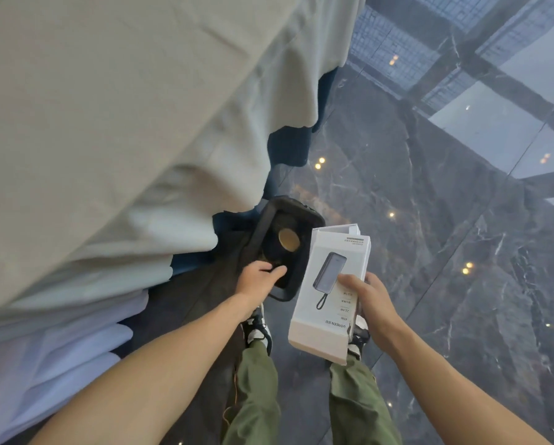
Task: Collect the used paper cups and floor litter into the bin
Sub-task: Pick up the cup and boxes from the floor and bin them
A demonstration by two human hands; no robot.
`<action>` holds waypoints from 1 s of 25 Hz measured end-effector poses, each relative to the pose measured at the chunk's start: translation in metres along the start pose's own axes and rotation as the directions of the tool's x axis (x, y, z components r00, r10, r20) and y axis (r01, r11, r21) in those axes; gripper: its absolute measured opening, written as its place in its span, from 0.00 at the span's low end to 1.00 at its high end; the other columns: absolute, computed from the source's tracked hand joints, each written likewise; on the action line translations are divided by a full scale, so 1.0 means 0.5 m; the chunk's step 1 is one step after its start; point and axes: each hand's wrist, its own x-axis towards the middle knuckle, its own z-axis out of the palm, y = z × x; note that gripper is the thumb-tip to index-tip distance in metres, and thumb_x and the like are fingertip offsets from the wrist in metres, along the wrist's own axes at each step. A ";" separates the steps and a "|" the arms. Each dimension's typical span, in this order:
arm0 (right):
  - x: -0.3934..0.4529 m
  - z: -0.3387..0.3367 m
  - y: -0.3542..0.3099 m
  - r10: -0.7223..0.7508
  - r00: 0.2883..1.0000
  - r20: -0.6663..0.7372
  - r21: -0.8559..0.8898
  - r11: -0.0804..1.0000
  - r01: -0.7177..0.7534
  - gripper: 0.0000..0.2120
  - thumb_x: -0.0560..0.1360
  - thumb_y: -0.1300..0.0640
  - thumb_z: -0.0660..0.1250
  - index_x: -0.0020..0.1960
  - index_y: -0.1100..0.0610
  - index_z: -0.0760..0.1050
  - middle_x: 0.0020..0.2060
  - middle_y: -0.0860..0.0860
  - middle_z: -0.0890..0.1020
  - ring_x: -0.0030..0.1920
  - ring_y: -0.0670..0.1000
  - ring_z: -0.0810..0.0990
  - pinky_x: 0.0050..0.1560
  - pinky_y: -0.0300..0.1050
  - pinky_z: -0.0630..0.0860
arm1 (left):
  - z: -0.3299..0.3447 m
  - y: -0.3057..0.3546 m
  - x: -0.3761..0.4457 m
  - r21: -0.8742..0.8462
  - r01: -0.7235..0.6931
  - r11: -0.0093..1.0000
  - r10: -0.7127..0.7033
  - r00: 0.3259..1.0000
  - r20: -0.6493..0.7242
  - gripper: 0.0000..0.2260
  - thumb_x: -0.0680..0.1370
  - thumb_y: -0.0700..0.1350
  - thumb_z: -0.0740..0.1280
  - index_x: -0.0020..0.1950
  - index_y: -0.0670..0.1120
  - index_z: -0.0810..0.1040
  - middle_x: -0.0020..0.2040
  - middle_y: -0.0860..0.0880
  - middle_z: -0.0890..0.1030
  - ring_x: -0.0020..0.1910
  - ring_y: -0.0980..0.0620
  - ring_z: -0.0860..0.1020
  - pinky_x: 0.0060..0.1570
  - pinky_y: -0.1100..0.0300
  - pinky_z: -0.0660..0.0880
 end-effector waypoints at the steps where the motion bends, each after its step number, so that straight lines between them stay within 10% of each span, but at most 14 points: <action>1: -0.006 0.024 -0.004 0.017 1.000 0.012 0.016 1.000 -0.017 0.17 0.76 0.54 0.71 0.62 0.60 0.77 0.52 0.60 0.88 0.51 0.62 0.88 0.58 0.66 0.83 | -0.004 -0.002 -0.011 -0.056 0.035 0.998 -0.031 0.996 0.081 0.17 0.79 0.58 0.72 0.61 0.47 0.82 0.61 0.44 0.84 0.58 0.48 0.82 0.56 0.54 0.79; 7: -0.031 0.121 -0.015 0.153 0.978 0.140 0.014 0.988 -0.157 0.12 0.82 0.54 0.64 0.59 0.58 0.82 0.50 0.55 0.90 0.50 0.55 0.89 0.47 0.49 0.83 | -0.036 -0.033 -0.030 -0.258 0.262 0.930 -0.134 0.894 0.427 0.34 0.72 0.74 0.67 0.62 0.48 0.84 0.55 0.45 0.89 0.56 0.43 0.87 0.64 0.44 0.80; 16: 0.032 0.188 -0.011 0.171 0.984 -0.053 -0.151 0.973 -0.177 0.13 0.78 0.55 0.70 0.59 0.61 0.78 0.51 0.59 0.88 0.50 0.60 0.88 0.51 0.54 0.85 | -0.093 -0.148 -0.018 -0.138 0.130 0.982 -0.139 0.988 -0.063 0.18 0.83 0.55 0.66 0.66 0.43 0.76 0.58 0.46 0.82 0.52 0.48 0.81 0.42 0.56 0.79; 22: 0.118 0.212 -0.063 0.060 0.993 -0.106 -0.597 0.795 -0.112 0.27 0.74 0.48 0.74 0.65 0.61 0.70 0.53 0.58 0.83 0.46 0.58 0.85 0.44 0.53 0.85 | -0.145 -0.196 -0.028 -0.168 0.015 0.986 -0.039 0.989 -0.143 0.15 0.82 0.54 0.68 0.65 0.47 0.80 0.58 0.48 0.83 0.52 0.52 0.80 0.37 0.65 0.71; 25: 0.123 0.210 -0.077 -0.009 0.992 -0.123 -0.695 0.714 -0.079 0.16 0.77 0.52 0.70 0.56 0.61 0.68 0.45 0.56 0.80 0.35 0.54 0.79 0.34 0.47 0.76 | -0.152 -0.188 -0.028 -0.225 -0.027 0.974 -0.008 0.988 -0.153 0.14 0.82 0.53 0.68 0.65 0.47 0.81 0.58 0.49 0.83 0.55 0.51 0.80 0.39 0.65 0.72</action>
